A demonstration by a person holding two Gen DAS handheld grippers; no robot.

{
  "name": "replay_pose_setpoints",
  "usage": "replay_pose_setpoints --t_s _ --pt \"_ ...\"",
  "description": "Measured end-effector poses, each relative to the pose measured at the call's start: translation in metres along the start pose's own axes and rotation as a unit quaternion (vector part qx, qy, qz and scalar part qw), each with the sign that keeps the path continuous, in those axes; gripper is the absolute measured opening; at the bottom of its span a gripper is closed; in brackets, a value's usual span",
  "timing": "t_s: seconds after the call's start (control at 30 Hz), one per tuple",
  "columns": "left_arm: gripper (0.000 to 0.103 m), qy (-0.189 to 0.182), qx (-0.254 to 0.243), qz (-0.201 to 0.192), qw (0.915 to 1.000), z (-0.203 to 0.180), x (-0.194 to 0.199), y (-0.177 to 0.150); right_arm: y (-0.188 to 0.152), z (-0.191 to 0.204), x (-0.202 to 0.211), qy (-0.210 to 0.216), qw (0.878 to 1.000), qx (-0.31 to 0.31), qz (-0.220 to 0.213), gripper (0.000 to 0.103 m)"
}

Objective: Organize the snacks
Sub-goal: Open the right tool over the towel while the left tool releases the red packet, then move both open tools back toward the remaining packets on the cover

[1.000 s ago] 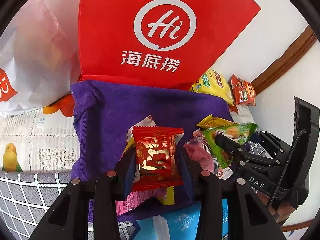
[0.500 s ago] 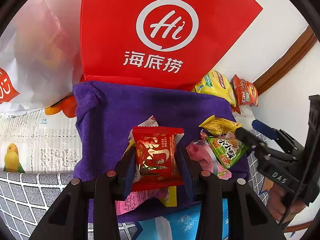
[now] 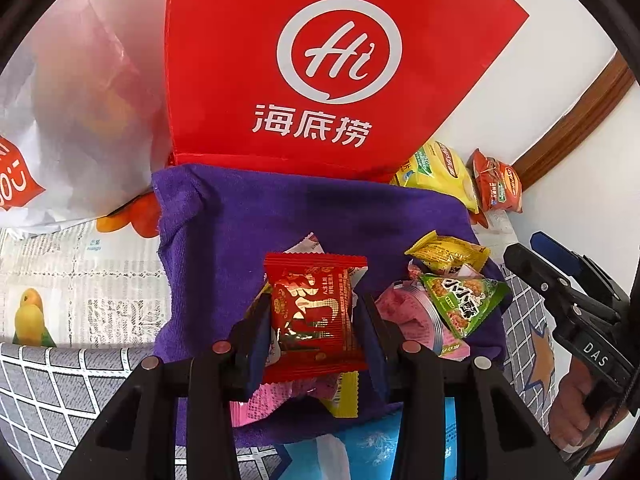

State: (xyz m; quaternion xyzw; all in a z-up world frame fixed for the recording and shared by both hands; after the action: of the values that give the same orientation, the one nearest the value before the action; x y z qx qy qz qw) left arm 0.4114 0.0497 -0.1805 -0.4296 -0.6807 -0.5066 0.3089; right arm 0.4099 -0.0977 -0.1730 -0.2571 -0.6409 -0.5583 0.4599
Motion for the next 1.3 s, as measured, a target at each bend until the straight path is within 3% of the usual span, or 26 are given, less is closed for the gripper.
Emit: replay_pose_setpoints --t_s 0.1,0.2,0.47,0.67,0.93,1.17,1.3 --pt "0.04 -0.005 0.002 0.004 1.0 -0.001 0.003 0.0 0.0 0.0 0.002 0.004 1.0 -0.004 0.0 0.069" --pt "0.049 -0.01 0.004 0.0 0.9999 -0.002 0.008 0.001 0.002 0.0 0.005 0.01 1.0 -0.012 -0.005 0.069" --pt "0.06 -0.027 -0.002 -0.03 0.9992 -0.006 0.042 0.007 0.007 0.008 0.024 0.001 0.999 -0.018 -0.028 0.069" --pt "0.063 -0.041 0.003 -0.052 0.9978 -0.005 0.065 0.011 -0.004 0.015 0.047 0.003 0.999 -0.022 -0.035 0.069" --pt "0.063 -0.04 -0.017 -0.076 0.9962 -0.018 0.09 0.008 -0.039 -0.003 0.084 -0.028 0.998 -0.036 -0.032 0.07" --pt "0.063 -0.039 -0.059 -0.096 0.9928 -0.051 0.112 -0.003 -0.083 -0.023 0.116 -0.096 0.994 -0.035 -0.028 0.071" --pt "0.063 -0.025 -0.092 -0.112 0.9892 -0.069 0.126 -0.009 -0.113 -0.02 0.132 -0.069 0.996 -0.029 -0.043 0.071"
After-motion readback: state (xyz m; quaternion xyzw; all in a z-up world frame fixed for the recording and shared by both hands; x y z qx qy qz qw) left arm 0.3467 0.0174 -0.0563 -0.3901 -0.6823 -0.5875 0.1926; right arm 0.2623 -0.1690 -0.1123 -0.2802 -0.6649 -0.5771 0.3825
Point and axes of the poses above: each gripper's, at about its wrist camera, not at the fingertips, and x roughly against the way its jaws point, z to its left, y to its top, the point moved 8 cm from there along -x, roughly the way its jaws point, and after that the axes turned 1 degree about -x, right-handed, at the moved point
